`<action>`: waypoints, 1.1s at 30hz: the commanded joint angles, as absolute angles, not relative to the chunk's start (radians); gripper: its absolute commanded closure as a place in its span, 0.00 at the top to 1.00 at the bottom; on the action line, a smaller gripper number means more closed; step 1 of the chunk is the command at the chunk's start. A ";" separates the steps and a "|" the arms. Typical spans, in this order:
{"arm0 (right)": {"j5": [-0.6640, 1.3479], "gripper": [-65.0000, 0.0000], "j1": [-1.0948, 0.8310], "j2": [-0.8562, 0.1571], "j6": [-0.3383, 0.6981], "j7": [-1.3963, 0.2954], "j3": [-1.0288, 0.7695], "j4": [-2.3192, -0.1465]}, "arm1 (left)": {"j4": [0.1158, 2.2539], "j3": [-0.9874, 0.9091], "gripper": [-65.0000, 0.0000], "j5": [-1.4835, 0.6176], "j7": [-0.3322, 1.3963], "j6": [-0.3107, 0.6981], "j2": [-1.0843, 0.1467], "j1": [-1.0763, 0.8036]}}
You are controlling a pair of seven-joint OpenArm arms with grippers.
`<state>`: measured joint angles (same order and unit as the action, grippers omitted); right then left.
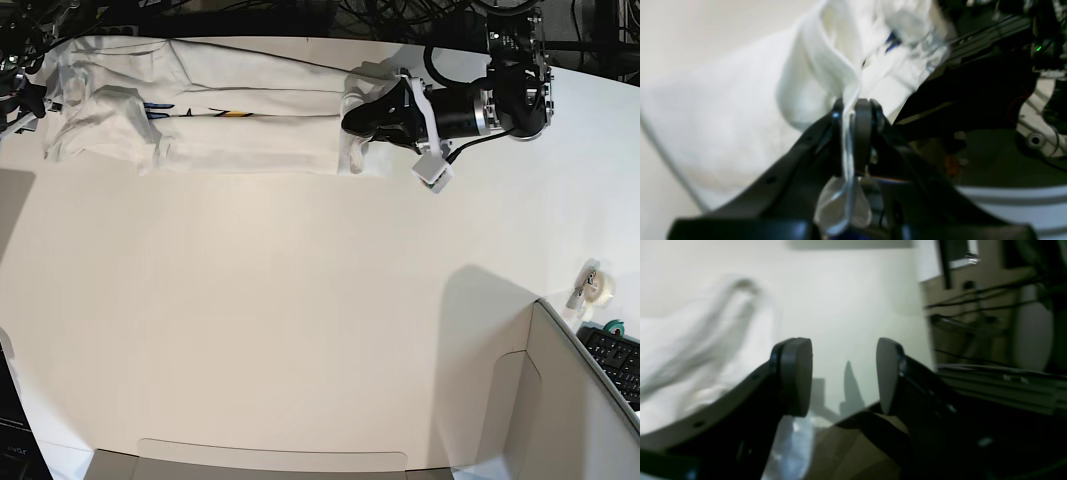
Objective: Layout the t-shirt on the table in an organized manner, then fold the t-shirt properly
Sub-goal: 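Grasp the strip end with the left gripper and fold it toward the right gripper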
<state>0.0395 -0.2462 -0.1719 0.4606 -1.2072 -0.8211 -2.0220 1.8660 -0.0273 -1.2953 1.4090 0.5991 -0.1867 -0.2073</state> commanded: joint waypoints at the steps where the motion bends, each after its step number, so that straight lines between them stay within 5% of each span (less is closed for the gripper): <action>1: 0.038 0.47 -0.259 -0.193 0.464 -1.194 -0.839 -2.037 | 1.883 -0.010 0.00 -1.325 1.396 0.599 -0.177 -0.199; 10: 0.038 0.47 -0.289 -0.199 0.464 -1.194 -0.845 -2.037 | 1.882 0.093 0.00 -1.325 1.396 0.487 -0.131 -0.142; 33: 0.038 0.47 -0.292 -0.168 0.466 -1.194 -0.835 -2.037 | 1.817 0.283 0.00 -1.323 1.385 0.484 -0.119 -0.036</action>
